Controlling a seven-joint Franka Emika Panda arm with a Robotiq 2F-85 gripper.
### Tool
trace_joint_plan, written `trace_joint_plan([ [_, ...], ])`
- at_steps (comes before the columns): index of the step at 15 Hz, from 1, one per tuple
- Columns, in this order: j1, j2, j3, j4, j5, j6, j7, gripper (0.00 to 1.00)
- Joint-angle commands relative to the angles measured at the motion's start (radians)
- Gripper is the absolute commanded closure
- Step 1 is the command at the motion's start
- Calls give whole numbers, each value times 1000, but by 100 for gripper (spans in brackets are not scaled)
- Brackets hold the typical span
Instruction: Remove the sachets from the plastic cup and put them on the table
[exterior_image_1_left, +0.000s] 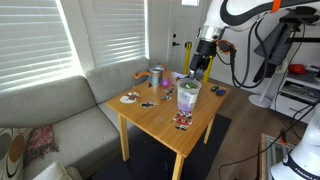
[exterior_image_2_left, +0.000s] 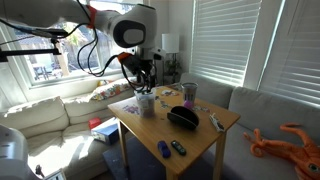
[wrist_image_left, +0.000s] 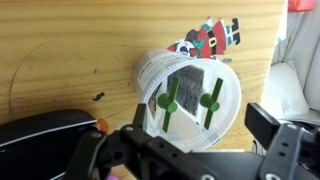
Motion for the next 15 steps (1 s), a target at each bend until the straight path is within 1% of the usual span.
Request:
trace_joint_plan([
  [1,3,9,-11,27,63,-22,-39,0],
  [2,0,11,-9,24,62,-3,-40,0],
  [9,3,25,-23,17,112,4,-112,0],
  [15,1,54,-23,16,130,22,-138,0],
])
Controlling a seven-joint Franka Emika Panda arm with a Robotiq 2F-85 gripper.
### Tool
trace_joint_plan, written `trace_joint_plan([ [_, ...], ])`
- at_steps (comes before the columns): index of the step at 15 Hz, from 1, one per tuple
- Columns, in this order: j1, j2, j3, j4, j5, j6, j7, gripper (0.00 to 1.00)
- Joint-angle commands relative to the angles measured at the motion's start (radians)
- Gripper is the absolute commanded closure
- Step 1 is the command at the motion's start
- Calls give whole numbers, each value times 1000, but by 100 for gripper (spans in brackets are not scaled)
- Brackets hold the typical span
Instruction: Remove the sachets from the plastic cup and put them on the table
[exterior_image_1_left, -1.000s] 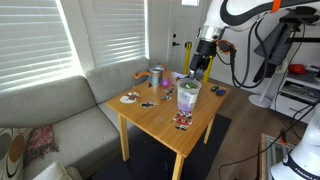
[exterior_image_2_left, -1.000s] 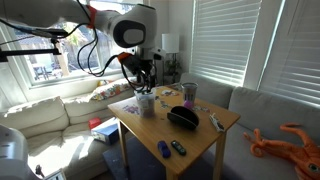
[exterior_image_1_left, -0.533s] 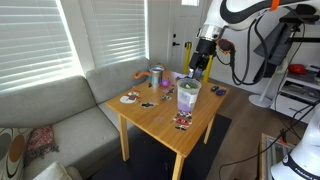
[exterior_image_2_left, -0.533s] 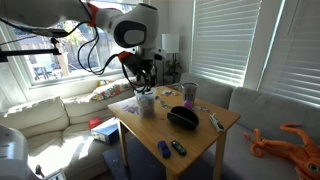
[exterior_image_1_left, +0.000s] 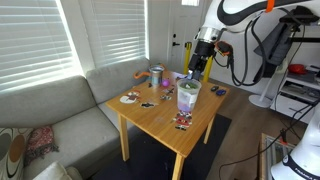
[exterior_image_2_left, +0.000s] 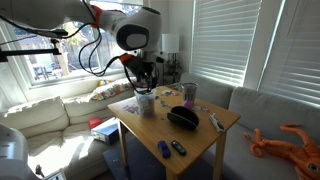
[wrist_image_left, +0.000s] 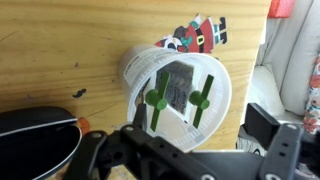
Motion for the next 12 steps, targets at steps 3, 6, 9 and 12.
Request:
trace_joint_plan([
  [3,2,37,-7,7,62,35,-42,0],
  [6,2,53,-3,11,71,43,-49,0],
  [9,3,62,1,10,71,45,-46,0],
  [12,3,69,4,12,70,44,-45,0],
])
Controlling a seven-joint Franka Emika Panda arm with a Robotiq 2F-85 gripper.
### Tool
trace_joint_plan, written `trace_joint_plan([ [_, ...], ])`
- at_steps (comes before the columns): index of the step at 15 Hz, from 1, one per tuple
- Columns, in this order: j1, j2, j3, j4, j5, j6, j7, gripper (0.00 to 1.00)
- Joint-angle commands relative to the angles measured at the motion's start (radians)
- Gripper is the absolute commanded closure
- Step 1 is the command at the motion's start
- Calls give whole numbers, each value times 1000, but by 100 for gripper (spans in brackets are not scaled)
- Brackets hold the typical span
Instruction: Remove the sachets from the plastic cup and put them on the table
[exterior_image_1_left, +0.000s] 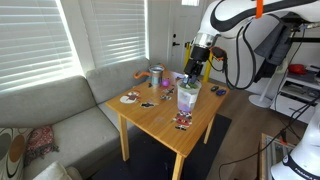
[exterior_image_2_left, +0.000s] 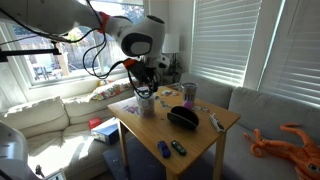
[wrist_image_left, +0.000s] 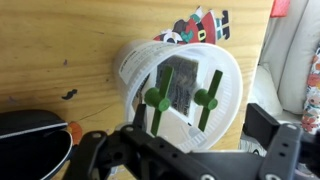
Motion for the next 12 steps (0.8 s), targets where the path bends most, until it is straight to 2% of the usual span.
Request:
trace_joint_plan([
  [1,3,17,3,12,32,6,-20,0],
  [12,6,21,6,7,84,18,-30,0],
])
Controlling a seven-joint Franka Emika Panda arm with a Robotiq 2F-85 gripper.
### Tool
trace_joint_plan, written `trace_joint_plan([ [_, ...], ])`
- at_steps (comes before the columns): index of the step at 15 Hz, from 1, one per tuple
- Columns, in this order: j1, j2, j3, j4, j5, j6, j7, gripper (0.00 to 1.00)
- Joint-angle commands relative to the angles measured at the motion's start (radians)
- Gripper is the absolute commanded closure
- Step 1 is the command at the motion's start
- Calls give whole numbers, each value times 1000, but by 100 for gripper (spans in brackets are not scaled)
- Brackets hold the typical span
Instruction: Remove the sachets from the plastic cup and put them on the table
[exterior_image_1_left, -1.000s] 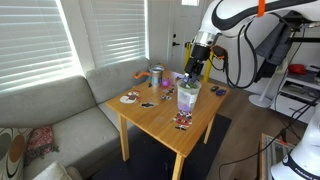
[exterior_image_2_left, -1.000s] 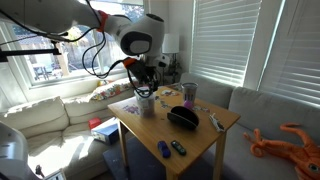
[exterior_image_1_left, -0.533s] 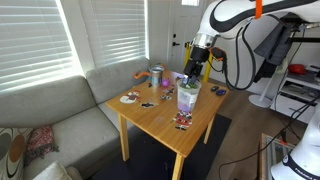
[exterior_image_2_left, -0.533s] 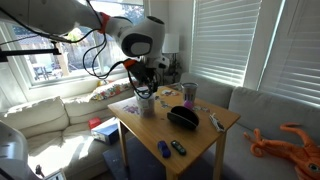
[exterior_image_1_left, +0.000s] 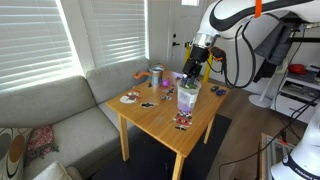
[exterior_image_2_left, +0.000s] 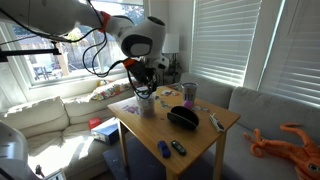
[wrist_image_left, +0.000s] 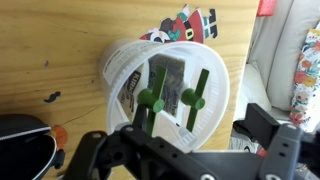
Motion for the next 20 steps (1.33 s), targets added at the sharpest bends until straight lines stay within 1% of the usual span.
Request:
trace_joint_plan([
  [1,3,15,2,9,31,13,-16,0],
  [4,1,17,2,9,28,14,-7,0],
  [5,1,18,2,9,28,15,-5,2],
  [6,1,19,2,8,29,17,-5,11],
  [8,0,20,2,8,29,19,-4,22],
  [10,0,21,2,9,28,20,-1,28],
  [14,-1,24,1,10,29,19,-1,22],
  [18,-4,30,0,14,24,19,8,24],
  [20,-6,33,-1,15,22,18,10,29],
])
